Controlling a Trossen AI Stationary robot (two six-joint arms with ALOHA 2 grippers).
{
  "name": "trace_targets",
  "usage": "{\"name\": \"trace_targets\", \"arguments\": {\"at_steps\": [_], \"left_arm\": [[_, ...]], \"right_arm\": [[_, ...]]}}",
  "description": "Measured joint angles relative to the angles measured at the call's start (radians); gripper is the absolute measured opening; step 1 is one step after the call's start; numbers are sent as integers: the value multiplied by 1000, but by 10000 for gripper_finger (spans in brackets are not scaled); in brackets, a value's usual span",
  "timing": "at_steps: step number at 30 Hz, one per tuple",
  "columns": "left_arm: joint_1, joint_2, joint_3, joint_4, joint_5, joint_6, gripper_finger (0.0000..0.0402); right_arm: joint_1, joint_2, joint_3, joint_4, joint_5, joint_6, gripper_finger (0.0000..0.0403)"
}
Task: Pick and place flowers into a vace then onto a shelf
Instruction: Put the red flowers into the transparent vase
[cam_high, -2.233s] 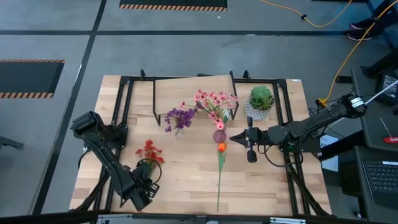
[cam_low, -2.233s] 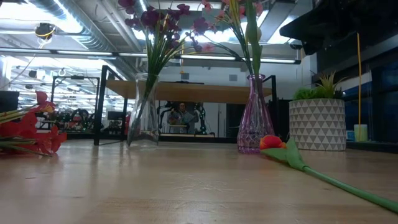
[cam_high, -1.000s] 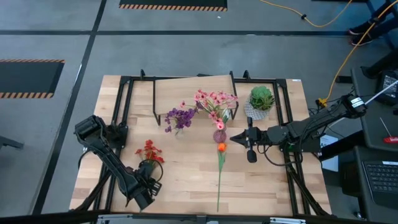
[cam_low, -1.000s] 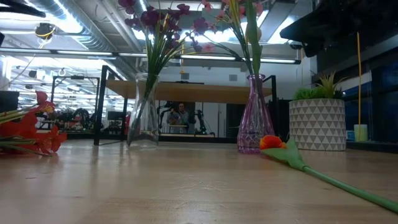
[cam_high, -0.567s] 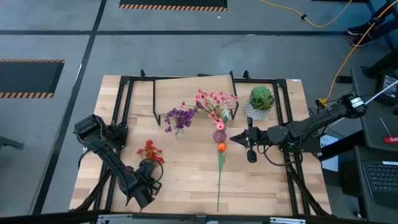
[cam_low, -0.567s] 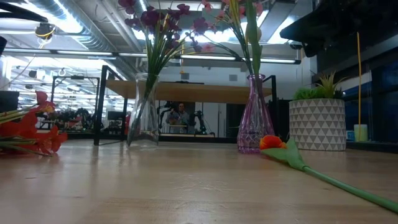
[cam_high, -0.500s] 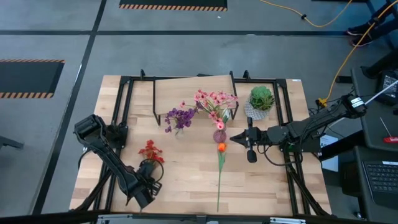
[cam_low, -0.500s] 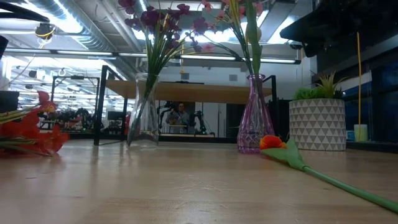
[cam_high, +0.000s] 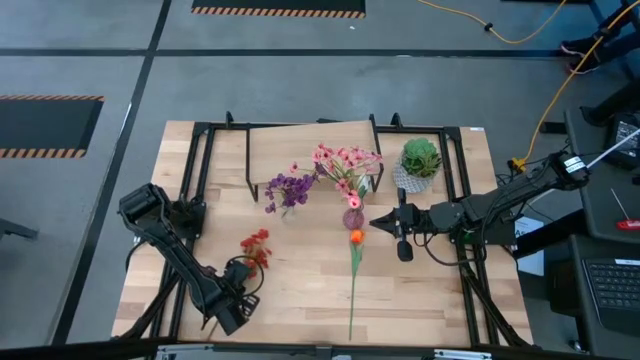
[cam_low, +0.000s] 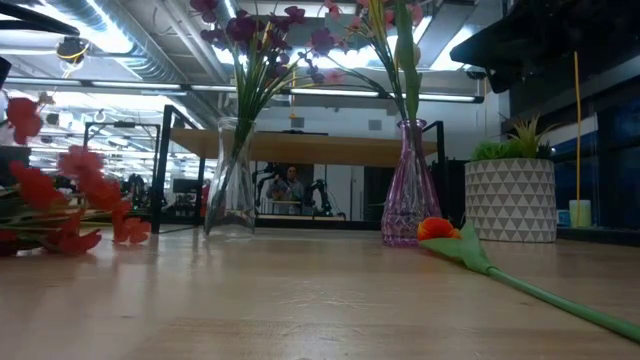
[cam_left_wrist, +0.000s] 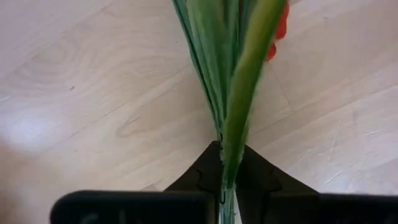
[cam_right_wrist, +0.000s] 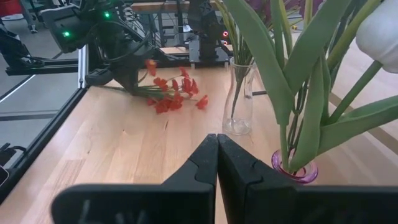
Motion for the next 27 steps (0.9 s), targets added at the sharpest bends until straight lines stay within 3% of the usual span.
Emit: {"name": "trace_targets", "arguments": {"at_steps": [12, 23, 27], "left_arm": [[0, -27, 47, -38, -16, 64, 23], [0, -221, 52, -92, -232, 191, 21], [0, -288, 52, -86, -327, 352, 21]], "right_arm": [[0, 0, 0, 0, 0, 1, 13], [0, 0, 0, 0, 0, 1, 13], [0, 0, 0, 0, 0, 1, 13]]}}
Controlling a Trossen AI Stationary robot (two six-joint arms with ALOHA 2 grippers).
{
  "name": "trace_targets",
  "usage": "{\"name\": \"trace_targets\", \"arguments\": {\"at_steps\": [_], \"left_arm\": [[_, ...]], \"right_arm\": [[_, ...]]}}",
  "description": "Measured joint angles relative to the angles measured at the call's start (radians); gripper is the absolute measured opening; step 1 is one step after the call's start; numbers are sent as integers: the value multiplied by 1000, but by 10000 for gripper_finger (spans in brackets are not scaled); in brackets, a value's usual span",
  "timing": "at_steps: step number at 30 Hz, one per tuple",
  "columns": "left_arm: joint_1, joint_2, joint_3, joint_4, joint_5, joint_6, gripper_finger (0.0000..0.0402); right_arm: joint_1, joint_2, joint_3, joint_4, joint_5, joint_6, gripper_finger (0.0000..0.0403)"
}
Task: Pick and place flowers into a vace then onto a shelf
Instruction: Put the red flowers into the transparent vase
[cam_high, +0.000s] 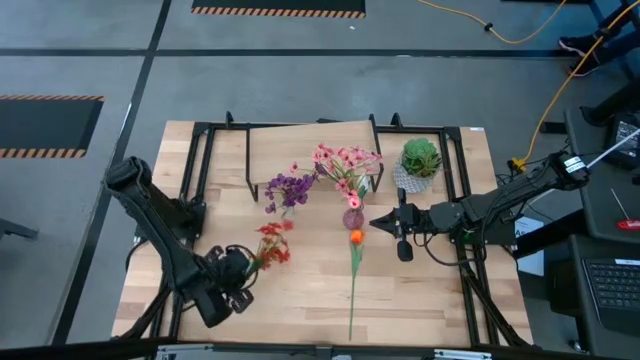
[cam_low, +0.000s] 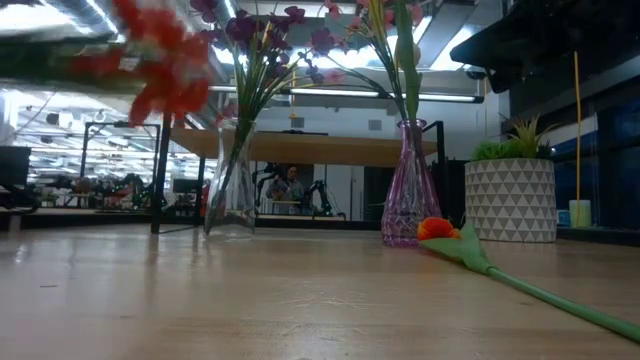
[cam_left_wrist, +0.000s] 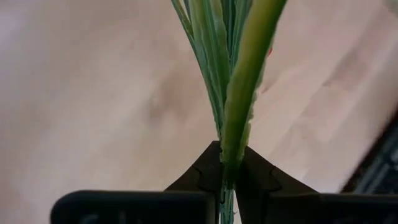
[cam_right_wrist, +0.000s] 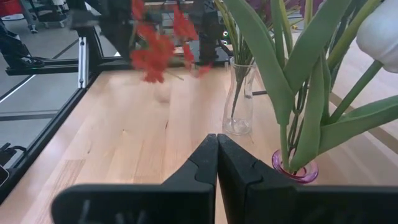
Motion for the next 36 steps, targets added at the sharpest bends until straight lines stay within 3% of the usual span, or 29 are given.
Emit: {"name": "trace_targets", "arguments": {"at_steps": [4, 13, 19, 29, 36], "left_arm": [[0, -57, 1, 18, -73, 170, 21], [16, -85, 1, 185, -111, 477, 21], [74, -72, 2, 325, -92, 726, 21], [151, -71, 2, 396, -54, 921, 22], [171, -71, 2, 615, -64, 1157, 21]], "right_arm": [[0, 0, 0, 0, 0, 2, 13], [0, 0, 0, 0, 0, 26, 13], [0, 0, 0, 0, 0, 26, 13], [0, 0, 0, 0, 0, 25, 13], [0, 0, 0, 0, 0, 20, 13]]}}
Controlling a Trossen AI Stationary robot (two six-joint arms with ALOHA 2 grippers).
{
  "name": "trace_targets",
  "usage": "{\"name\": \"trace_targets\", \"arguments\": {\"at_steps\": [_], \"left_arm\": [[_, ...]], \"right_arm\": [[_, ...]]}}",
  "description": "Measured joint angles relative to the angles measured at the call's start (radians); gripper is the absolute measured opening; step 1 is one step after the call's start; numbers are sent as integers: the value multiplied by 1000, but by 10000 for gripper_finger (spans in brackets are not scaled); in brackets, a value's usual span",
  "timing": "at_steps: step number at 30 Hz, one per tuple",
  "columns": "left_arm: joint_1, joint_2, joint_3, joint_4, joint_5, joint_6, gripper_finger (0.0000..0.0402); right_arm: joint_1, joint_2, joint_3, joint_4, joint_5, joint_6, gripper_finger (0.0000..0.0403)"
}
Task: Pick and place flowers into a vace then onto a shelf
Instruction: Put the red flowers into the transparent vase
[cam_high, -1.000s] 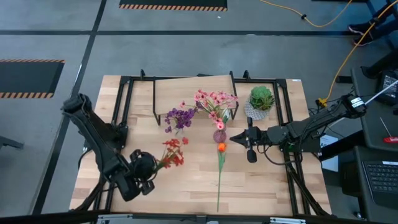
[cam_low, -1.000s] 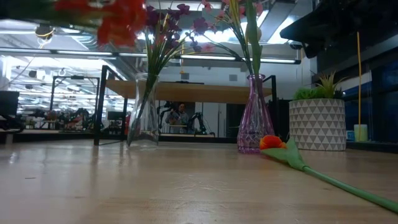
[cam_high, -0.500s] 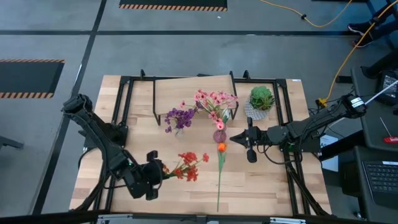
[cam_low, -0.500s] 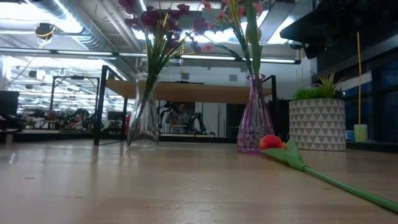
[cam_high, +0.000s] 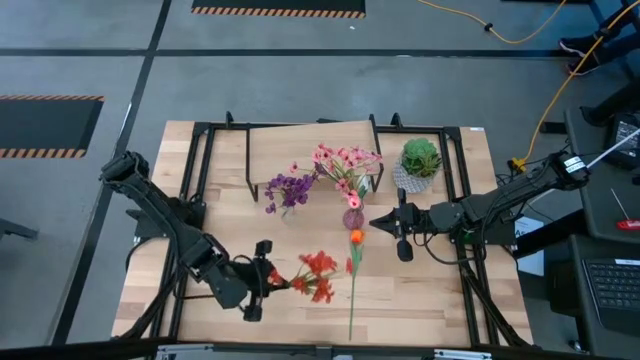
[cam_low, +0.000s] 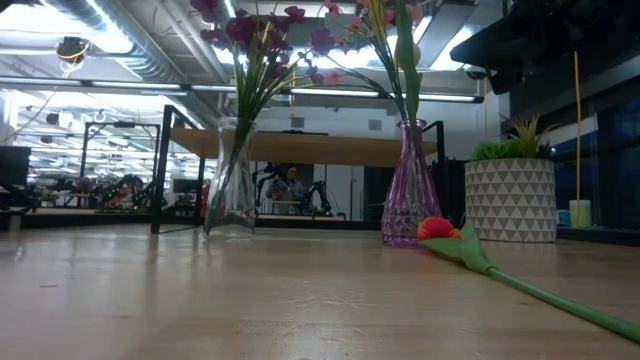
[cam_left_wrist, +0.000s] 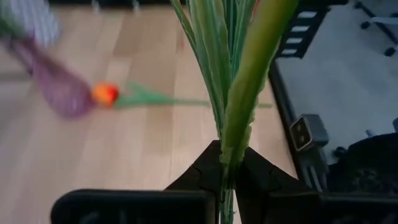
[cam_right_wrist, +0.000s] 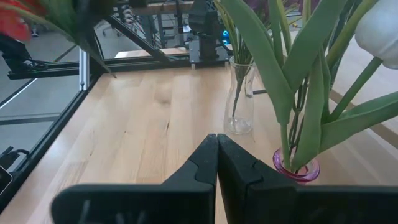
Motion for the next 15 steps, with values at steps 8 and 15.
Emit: {"name": "trace_targets", "arguments": {"at_steps": [8, 15], "left_arm": [[0, -8, 0, 67, -58, 164, 21], [0, -77, -13, 65, -81, 247, 19]], "right_arm": [[0, 2, 0, 0, 0, 1, 13], [1, 65, 0, 5, -51, 1, 13]]}}
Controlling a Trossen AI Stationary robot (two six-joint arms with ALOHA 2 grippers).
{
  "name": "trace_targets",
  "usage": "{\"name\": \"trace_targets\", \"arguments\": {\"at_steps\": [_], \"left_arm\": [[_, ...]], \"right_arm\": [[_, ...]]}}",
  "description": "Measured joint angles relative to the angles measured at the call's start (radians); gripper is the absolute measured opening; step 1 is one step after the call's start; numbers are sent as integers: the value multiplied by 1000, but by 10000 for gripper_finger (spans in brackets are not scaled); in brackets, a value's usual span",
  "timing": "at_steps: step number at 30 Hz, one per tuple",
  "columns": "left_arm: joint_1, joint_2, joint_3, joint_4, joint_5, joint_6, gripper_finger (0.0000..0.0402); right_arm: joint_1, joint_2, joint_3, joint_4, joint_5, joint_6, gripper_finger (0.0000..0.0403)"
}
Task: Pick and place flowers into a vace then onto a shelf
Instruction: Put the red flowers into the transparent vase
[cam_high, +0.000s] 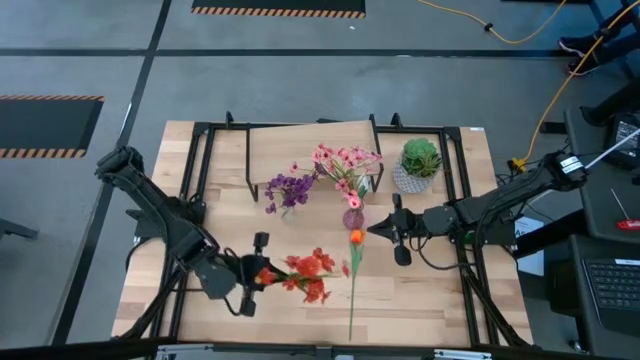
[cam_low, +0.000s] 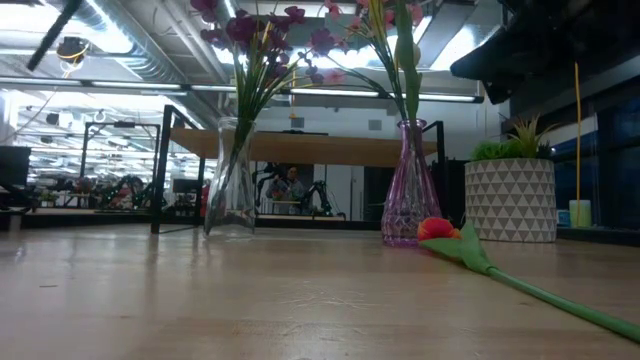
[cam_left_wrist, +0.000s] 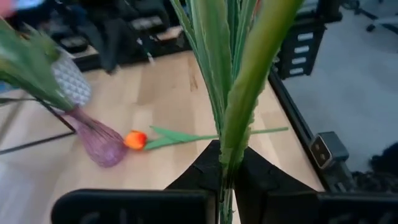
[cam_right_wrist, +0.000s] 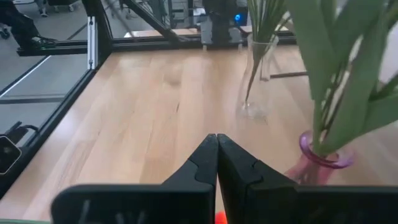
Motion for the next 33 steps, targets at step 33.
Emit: {"name": "trace_targets", "arguments": {"at_steps": [33], "left_arm": [[146, -709, -749, 902, -284, 509, 18]], "right_arm": [[-30, 26, 0, 70, 48, -76, 13]]}}
